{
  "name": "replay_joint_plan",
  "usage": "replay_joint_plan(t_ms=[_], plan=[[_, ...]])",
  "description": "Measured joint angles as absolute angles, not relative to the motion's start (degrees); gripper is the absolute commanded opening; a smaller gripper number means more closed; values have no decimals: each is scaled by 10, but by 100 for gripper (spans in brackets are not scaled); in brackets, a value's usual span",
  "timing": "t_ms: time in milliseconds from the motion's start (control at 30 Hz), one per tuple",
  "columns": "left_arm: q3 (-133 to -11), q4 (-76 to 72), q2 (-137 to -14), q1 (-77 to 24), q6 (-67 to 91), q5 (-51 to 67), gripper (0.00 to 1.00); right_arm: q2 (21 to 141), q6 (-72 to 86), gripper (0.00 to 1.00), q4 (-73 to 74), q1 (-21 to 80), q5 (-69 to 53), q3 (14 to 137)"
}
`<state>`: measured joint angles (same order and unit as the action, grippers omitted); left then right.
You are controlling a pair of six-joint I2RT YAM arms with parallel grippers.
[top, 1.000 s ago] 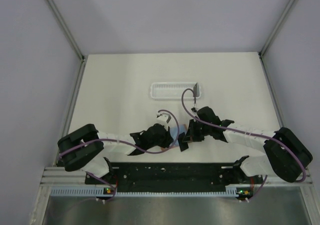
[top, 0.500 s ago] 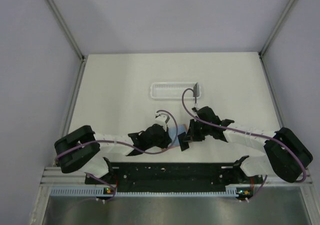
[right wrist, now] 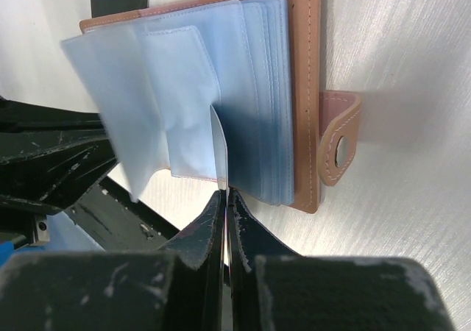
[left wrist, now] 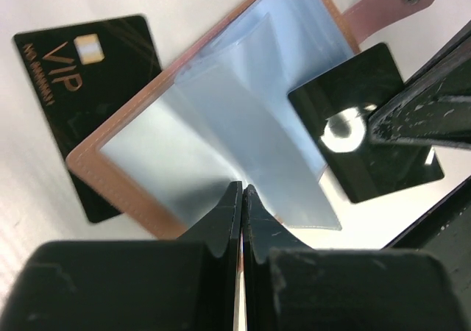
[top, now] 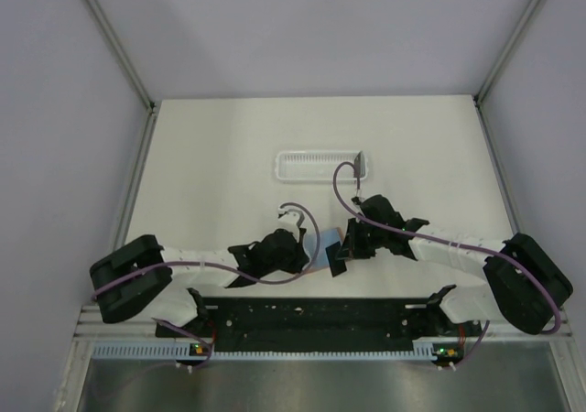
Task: Put the credit cards into the card holder
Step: Open the card holder at the center of the board.
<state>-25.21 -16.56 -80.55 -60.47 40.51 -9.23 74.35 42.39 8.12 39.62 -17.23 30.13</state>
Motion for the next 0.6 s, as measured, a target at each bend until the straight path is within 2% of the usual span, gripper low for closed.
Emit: replay_joint_plan(t_ms=[167, 433, 600], plan=[[-236, -84, -733, -606, 418, -107, 0, 743, 424, 0, 81, 396, -172, 301], [-243, 54, -549, -613, 435, -152, 0, 743, 422, 0, 82, 396, -172, 301], [-287, 61, -509, -614, 413, -172, 0, 743, 422, 0, 82, 396, -172, 301]])
